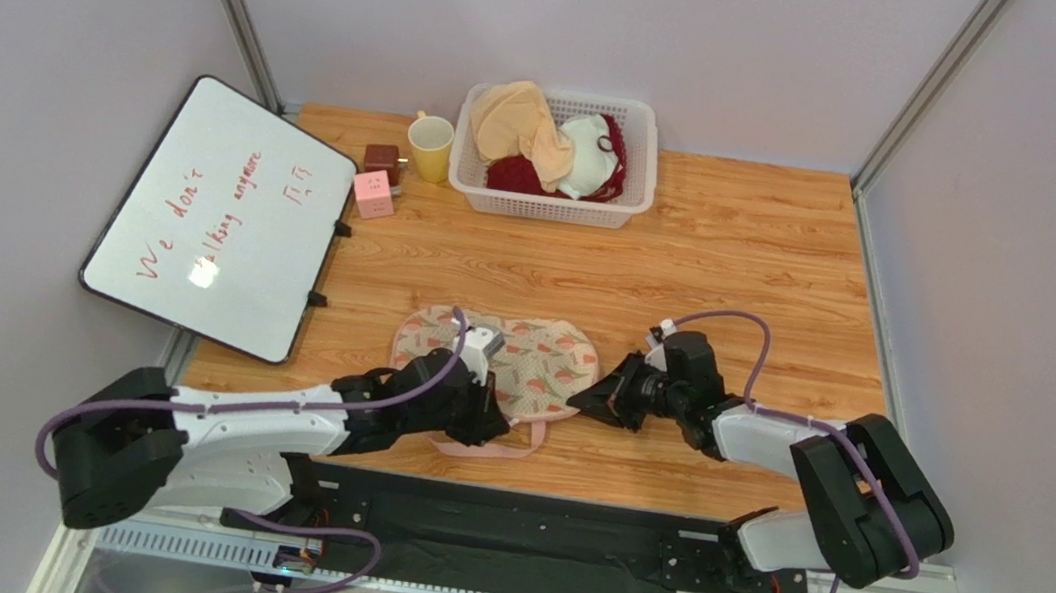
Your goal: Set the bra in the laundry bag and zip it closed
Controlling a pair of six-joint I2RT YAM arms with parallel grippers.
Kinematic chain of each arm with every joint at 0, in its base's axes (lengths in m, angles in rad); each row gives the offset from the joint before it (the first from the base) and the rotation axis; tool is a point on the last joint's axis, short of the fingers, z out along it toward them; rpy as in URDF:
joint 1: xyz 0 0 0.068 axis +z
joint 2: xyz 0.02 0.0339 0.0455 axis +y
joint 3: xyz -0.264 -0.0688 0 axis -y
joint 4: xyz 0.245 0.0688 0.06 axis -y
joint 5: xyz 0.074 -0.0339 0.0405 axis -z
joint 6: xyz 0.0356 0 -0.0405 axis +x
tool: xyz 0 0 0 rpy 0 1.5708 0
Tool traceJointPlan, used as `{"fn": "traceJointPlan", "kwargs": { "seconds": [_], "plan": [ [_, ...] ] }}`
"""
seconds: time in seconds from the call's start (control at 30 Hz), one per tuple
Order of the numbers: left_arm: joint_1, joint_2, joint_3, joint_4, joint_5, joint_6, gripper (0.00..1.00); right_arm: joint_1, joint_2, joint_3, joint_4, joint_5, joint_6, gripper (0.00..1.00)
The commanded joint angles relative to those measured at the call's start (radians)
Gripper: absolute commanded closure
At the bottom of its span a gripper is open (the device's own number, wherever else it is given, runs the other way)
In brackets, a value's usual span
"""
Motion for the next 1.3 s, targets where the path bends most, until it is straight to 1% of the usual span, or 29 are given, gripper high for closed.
{"fn": "traceJointPlan", "kwargs": {
  "seconds": [0.0,0.07,0.17,0.27,0.33,0.37,0.4,0.43,0.47,0.5,0.53,0.57,0.6,0.63,0.67,0.73,0.77,0.8,0.87,0.9,1.0,1.07,1.1,1.17,1.23,1.27],
  "plan": [
    [0.024,-0.165,-0.077,-0.175,-0.085,-0.043,1.00,-0.052,-0.024,-0.002,0.007,-0.015,-0.065,1.00],
    [0.024,-0.256,-0.098,-0.250,-0.113,-0.044,1.00,-0.060,-0.017,0.012,-0.015,-0.032,-0.095,1.00],
    [0.027,-0.354,-0.121,-0.300,-0.121,-0.031,1.00,-0.062,0.019,0.056,-0.029,-0.058,-0.121,1.00],
    [0.029,-0.400,-0.147,-0.253,-0.082,-0.020,1.00,-0.060,0.060,0.110,-0.038,-0.058,-0.125,1.00],
    [0.027,-0.382,-0.151,-0.220,-0.062,-0.024,1.00,-0.059,0.091,0.162,-0.050,-0.049,-0.135,1.00],
    [0.029,-0.370,-0.143,-0.176,-0.038,-0.027,1.00,-0.060,0.103,0.181,-0.073,-0.041,-0.150,1.00],
    [0.027,-0.355,-0.143,-0.153,-0.030,-0.032,1.00,-0.059,0.117,0.205,-0.090,-0.040,-0.161,0.94],
    [0.027,-0.323,-0.138,-0.127,-0.010,-0.037,1.00,-0.059,0.150,0.227,-0.107,-0.040,-0.171,0.86],
    [0.029,-0.304,-0.132,-0.064,0.014,-0.043,1.00,-0.059,0.163,0.268,-0.146,-0.044,-0.185,0.73],
    [0.027,-0.286,-0.126,-0.038,0.028,-0.049,1.00,-0.057,0.178,0.285,-0.166,-0.049,-0.206,0.51],
    [0.027,-0.249,-0.118,-0.015,0.040,-0.049,1.00,-0.056,0.184,0.294,-0.185,-0.053,-0.217,0.44],
    [0.029,-0.229,-0.097,0.016,0.059,-0.047,1.00,-0.054,0.175,0.297,-0.215,-0.047,-0.225,0.39],
    [0.029,-0.191,-0.085,0.027,0.067,-0.040,1.00,-0.048,0.162,0.293,-0.237,-0.034,-0.237,0.30],
    [0.029,-0.174,-0.057,0.034,0.082,-0.034,1.00,-0.042,0.145,0.284,-0.255,-0.018,-0.243,0.26],
    [0.027,-0.155,-0.043,0.050,0.087,-0.031,1.00,-0.036,0.093,0.273,-0.278,0.012,-0.248,0.23],
    [0.027,-0.103,-0.013,0.071,0.103,-0.020,1.00,-0.014,0.028,0.222,-0.334,0.063,-0.245,0.21],
    [0.029,-0.086,-0.005,0.093,0.107,-0.018,1.00,-0.007,-0.033,0.207,-0.341,0.077,-0.237,0.21],
    [0.027,-0.050,0.006,0.103,0.111,-0.017,1.00,0.007,-0.070,0.177,-0.352,0.092,-0.231,0.18],
    [0.029,-0.014,0.029,0.128,0.123,-0.012,1.00,0.027,-0.131,0.159,-0.389,0.143,-0.211,0.18],
    [0.027,0.018,0.035,0.137,0.129,-0.012,1.00,0.055,-0.195,0.150,-0.400,0.160,-0.207,0.18],
    [0.027,0.063,0.058,0.166,0.160,-0.018,1.00,0.124,-0.260,0.141,-0.401,0.207,-0.170,0.18],
    [0.026,0.074,0.063,0.182,0.172,-0.024,1.00,0.154,-0.262,0.127,-0.363,0.215,-0.132,0.21],
    [0.027,0.074,0.064,0.183,0.174,-0.024,1.00,0.179,-0.259,0.121,-0.346,0.220,-0.118,0.24],
    [0.027,0.066,0.058,0.180,0.173,-0.031,1.00,0.190,-0.219,0.094,-0.291,0.223,-0.069,0.28],
    [0.027,0.046,0.041,0.173,0.163,-0.032,1.00,0.191,-0.144,0.067,-0.135,0.176,-0.038,0.33],
    [0.026,0.040,0.037,0.170,0.160,-0.037,1.00,0.194,-0.115,0.066,-0.095,0.163,-0.014,0.35]
  ]
}}
